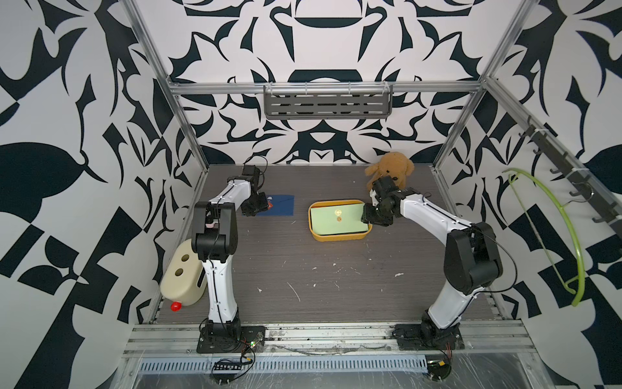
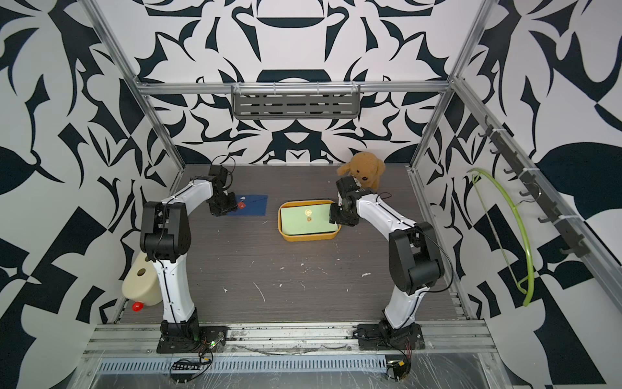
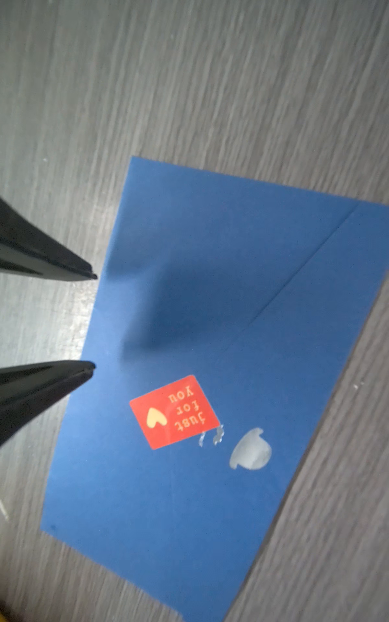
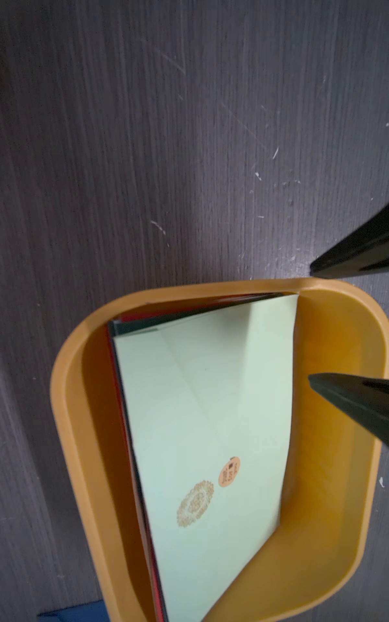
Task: Put the sealed envelopes into the storage box
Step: Place the storage box at the center of the board, then move the envelope to the center of the board.
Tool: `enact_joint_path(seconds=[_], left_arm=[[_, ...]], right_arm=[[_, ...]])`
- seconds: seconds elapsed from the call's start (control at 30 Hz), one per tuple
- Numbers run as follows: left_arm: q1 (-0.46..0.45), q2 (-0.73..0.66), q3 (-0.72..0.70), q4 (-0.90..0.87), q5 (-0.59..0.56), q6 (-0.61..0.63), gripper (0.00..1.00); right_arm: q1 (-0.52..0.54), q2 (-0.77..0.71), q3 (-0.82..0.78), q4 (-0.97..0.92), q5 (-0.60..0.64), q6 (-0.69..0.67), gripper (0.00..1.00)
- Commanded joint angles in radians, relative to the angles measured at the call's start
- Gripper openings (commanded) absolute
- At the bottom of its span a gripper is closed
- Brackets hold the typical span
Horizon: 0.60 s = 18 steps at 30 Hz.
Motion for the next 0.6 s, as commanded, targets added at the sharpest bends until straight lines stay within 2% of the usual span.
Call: enact_joint_path(seconds=[0.0,0.03,0.07,0.13,0.4,0.57], left_arm=[[0.011,0.045,0.035,-0.017,0.005,0.002,0.45],[0.013,0.053,0.042,-0.023,0.008,0.002,0.44],[0.015,0.059,0.046,-0.023,0.009,0.003,0.45],[0.015,0.067,0.050,-0.021,0.008,0.005,0.44],[0.016,0.061,0.046,-0.014,0.019,-0.006,0.43],[0.013,-0.021,0.013,-0.022,0.003,-0.023,0.43]], right_arm=[[-0.004,-0.063,-0.001,0.013,-0.052,0.003,0.58],[-0.005,-0.070,-0.004,0.014,-0.059,0.007,0.60],[-0.003,-0.077,-0.007,0.017,-0.068,0.010,0.67],[-0.003,-0.095,-0.014,0.026,-0.084,0.015,0.69],[-0.003,-0.154,-0.018,0.009,-0.094,0.021,0.71],[-0.002,-0.173,-0.012,0.004,-0.095,0.023,0.71]])
